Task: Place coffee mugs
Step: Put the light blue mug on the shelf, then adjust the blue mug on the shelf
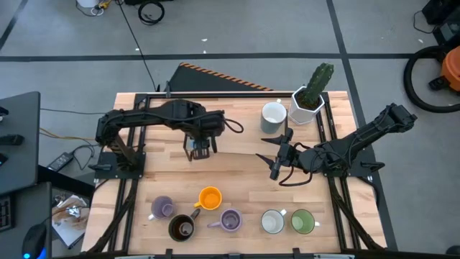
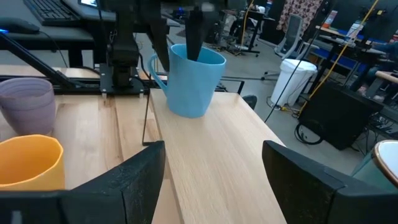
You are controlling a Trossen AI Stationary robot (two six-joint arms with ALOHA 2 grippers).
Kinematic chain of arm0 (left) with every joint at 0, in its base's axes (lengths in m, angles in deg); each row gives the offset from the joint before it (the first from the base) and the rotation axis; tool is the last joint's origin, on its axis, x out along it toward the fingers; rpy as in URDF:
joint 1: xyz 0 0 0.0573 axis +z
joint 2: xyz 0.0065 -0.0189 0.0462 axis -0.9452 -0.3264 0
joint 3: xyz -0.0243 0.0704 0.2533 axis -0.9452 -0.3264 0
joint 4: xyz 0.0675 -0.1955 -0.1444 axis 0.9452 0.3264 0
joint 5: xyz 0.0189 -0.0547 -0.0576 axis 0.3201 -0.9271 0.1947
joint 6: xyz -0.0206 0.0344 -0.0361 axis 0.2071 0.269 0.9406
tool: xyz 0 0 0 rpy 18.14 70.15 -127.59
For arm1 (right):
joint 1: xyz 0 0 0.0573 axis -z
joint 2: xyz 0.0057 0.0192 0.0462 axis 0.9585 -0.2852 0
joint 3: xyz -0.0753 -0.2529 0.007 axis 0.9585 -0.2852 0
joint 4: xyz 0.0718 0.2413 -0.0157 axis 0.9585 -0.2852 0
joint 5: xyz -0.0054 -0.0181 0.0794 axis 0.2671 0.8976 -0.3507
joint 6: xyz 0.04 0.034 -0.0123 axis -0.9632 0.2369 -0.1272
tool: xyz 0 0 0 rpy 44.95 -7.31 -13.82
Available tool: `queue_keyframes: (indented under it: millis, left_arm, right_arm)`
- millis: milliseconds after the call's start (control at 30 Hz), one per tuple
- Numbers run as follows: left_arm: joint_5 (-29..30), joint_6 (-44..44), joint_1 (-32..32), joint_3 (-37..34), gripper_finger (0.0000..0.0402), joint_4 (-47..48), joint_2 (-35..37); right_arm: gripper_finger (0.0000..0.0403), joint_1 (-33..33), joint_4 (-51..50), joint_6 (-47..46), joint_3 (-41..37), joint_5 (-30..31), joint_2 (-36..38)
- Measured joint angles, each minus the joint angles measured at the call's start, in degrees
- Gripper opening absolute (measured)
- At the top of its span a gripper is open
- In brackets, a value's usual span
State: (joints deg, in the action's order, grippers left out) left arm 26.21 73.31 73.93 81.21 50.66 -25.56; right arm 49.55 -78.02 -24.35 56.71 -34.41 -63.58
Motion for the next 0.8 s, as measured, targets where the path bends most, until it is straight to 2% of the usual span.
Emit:
queue_keyframes:
  millis: [200,433,533,667,800]
  left_arm:
    - [-0.3,-6.6,0.0,1.6,0.0183,0.5,2.1]
    - [0.6,-6.4,0.2,1.8,0.0183,4.1,5.6]
    - [1.6,-11.9,0.0,1.7,0.0183,9.1,6.2]
    - [0.8,-22.4,-0.3,1.1,0.0183,9.2,6.6]
    - [2.5,-27.6,-1.5,1.1,0.018,9.2,6.6]
  right_arm:
    - [0.0274,0.0,-1.0,-0.6,0.0,0.0,-0.2]
    - [0.0274,0.0,-1.4,-1.1,-0.1,-0.1,-0.5]
    - [0.0274,0.0,-1.1,-1.0,-0.1,-0.1,-0.5]
    - [0.0274,0.0,-1.0,-1.0,-0.1,-0.1,-0.5]
    - [0.0274,0.0,-1.0,-0.9,-0.1,0.0,-0.5]
